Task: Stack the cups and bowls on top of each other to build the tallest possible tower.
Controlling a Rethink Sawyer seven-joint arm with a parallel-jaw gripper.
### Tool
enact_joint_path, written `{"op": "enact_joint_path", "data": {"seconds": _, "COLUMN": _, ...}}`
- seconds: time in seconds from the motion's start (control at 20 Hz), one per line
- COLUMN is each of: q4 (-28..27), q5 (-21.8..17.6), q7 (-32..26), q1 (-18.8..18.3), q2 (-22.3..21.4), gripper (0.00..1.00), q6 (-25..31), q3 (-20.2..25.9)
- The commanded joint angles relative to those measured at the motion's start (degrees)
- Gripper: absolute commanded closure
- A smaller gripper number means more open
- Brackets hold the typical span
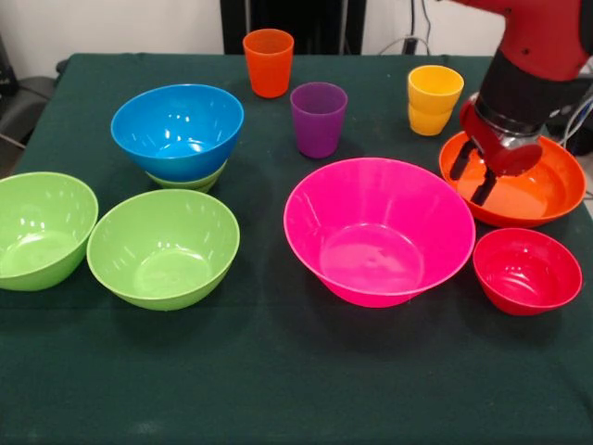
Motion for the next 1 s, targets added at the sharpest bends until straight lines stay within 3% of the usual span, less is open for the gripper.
{"op": "enact_joint_path", "data": {"seconds": 0.05, "q4": -2.6, "q5": 1.0, "q7": 8.2, "q1": 0.0, "q2": 5.6, "gripper": 0.0, "q6": -3.5, "q3": 4.8}}
{"op": "enact_joint_path", "data": {"seconds": 0.4, "q4": -3.7, "q5": 4.8, "q7": 15.3, "q1": 3.1, "q2": 6.6, "gripper": 0.0, "q6": 2.0, "q3": 1.8}}
{"op": "enact_joint_path", "data": {"seconds": 0.7, "q4": -4.0, "q5": 6.9, "q7": 15.7, "q1": 3.8, "q2": 6.8, "gripper": 0.0, "q6": 3.3, "q3": 0.3}}
{"op": "enact_joint_path", "data": {"seconds": 1.0, "q4": -2.2, "q5": 8.3, "q7": 16.8, "q1": 4.9, "q2": 3.9, "gripper": 0.0, "q6": 6.0, "q3": -1.5}}
